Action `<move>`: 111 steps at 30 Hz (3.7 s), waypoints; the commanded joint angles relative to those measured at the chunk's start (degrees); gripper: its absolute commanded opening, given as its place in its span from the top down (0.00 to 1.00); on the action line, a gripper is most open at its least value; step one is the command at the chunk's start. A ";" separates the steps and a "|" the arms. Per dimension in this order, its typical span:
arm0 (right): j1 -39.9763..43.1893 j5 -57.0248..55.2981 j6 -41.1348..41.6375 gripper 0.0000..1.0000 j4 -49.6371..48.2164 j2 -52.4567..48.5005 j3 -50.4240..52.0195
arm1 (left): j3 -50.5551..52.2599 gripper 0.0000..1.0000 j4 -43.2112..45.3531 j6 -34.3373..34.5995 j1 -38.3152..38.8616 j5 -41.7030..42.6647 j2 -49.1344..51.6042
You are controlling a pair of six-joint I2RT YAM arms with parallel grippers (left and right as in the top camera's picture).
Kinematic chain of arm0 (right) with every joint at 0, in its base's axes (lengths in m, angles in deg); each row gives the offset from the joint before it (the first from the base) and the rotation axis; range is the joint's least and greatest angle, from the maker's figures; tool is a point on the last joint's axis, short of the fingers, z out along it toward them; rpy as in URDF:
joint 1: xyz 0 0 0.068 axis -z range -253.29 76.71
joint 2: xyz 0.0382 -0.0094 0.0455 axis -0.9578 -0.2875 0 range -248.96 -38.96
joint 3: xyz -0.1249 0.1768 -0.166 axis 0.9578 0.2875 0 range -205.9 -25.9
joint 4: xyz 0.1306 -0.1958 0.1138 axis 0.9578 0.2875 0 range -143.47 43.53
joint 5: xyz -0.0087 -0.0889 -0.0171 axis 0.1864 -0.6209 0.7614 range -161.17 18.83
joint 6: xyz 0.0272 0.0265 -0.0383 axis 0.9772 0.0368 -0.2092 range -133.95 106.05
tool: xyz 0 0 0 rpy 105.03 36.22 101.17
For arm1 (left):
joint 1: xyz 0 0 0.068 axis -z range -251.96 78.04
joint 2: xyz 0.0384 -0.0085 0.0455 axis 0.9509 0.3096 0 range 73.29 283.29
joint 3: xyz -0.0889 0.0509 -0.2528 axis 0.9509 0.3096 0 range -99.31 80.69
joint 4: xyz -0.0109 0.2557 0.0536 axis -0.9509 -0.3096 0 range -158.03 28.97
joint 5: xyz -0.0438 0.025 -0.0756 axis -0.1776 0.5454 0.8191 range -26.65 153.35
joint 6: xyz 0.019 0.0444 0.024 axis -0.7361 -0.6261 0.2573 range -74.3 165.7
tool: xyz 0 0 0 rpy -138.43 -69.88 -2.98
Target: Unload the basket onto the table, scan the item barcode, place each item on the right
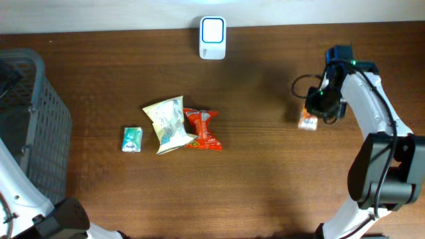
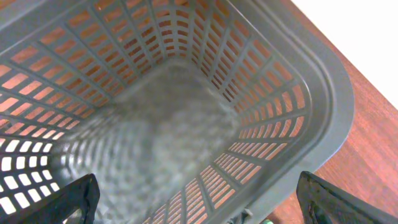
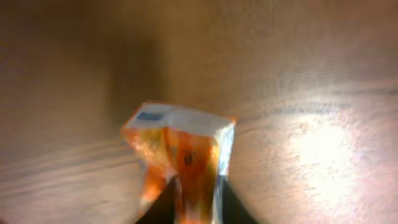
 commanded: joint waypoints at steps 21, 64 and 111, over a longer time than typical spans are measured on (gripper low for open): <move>-33.38 31.95 24.59 0.31 -32.39 0.33 19.26 | -0.63 0.01 -0.02 0.57 -0.11 0.00 -0.13; -30.05 11.43 16.33 0.72 -16.02 -12.39 -4.96 | -0.63 0.01 -0.04 0.57 -0.13 0.00 -0.13; -6.43 30.95 -13.27 0.11 -13.77 -4.35 13.66 | -0.63 0.01 -0.02 0.57 -0.11 0.00 -0.13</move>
